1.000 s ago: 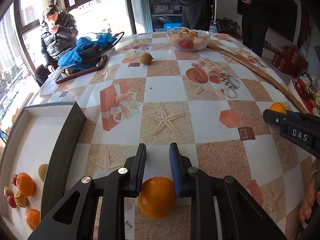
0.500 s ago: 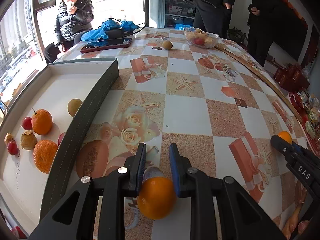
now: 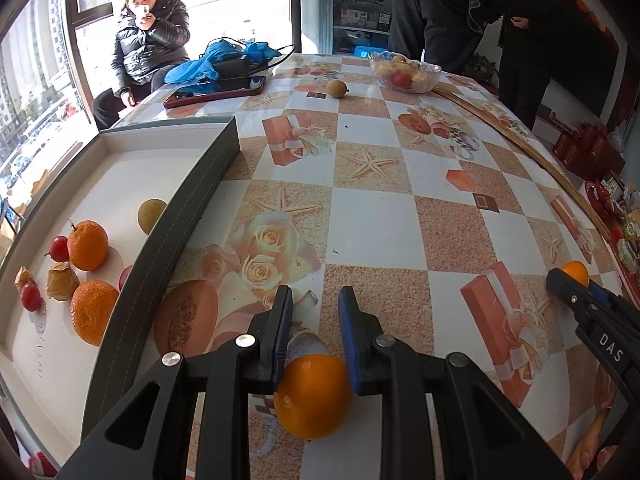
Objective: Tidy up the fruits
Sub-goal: 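Grasp another mandarin orange with the right tool while the left tool holds its orange, then hold both mandarin oranges raised in the two tools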
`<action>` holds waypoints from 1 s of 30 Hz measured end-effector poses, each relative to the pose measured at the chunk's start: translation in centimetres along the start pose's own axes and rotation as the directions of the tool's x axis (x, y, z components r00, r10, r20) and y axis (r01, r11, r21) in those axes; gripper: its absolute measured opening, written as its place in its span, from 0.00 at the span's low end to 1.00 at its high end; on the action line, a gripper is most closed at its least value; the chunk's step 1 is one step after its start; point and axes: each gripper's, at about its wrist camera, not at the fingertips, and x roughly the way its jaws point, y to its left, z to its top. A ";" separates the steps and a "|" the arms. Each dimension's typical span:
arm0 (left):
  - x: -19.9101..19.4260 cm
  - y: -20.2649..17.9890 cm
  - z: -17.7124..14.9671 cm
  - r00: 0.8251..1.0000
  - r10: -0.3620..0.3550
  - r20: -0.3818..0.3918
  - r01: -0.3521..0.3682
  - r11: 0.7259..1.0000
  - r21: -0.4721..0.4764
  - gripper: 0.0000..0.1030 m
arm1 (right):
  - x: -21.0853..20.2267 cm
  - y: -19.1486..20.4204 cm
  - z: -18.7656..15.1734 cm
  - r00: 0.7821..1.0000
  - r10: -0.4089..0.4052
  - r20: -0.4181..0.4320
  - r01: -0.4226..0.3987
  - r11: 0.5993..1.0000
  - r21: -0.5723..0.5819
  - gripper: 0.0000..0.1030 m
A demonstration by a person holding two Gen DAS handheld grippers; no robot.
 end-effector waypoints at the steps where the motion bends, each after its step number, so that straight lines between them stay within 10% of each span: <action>1: 0.0 0.0 0.0 1.000 0.000 0.000 0.000 1.000 0.000 0.25 | 0.0 0.0 0.0 1.000 -0.001 0.000 0.001 1.000 -0.001 0.34; 30: 0.0 0.2 -0.1 1.000 -0.004 -0.009 0.004 1.000 0.001 0.25 | 0.4 1.4 0.0 0.997 -0.082 -0.013 0.081 0.993 -0.081 0.34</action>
